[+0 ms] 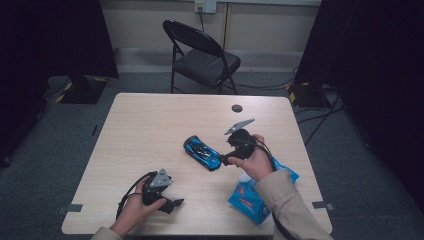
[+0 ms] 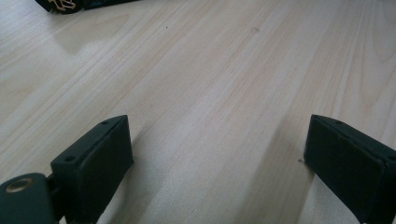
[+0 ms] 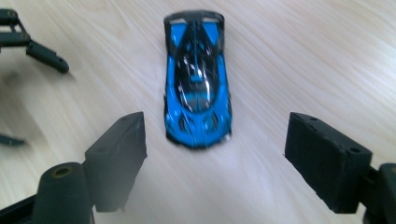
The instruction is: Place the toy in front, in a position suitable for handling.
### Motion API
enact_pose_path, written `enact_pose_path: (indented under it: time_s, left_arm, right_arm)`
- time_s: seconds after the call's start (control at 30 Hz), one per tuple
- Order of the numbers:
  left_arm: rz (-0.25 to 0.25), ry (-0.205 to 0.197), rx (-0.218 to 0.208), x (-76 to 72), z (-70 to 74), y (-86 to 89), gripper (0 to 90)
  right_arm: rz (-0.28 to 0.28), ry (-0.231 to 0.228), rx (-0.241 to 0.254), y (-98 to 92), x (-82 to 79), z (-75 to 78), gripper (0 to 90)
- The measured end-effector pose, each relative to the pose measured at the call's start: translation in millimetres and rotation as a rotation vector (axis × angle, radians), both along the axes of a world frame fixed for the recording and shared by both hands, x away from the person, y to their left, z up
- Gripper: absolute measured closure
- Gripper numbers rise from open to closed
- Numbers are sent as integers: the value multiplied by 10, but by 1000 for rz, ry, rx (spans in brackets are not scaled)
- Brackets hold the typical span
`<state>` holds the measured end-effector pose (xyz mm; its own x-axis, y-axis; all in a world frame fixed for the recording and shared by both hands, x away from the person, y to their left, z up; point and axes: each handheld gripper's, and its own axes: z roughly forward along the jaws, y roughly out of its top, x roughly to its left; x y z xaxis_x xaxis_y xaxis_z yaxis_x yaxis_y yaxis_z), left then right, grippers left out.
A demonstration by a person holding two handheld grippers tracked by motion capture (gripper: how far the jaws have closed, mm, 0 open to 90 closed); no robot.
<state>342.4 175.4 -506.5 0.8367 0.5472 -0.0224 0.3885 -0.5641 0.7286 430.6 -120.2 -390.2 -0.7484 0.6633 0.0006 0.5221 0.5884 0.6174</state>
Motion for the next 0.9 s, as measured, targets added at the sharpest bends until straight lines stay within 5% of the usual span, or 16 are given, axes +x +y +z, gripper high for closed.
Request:
enact_pose_path:
  time_s: [0.4, 0.9]
  left_arm:
    - [-9, 3, 16, 2, 1, -11, 43]
    - [-10, 3, 15, 2, 0, -11, 42]
  right_arm:
    - [-87, -13, 30, -782, -261, 50, 209]
    - [-144, -37, 13, -1380, -561, 30, 203]
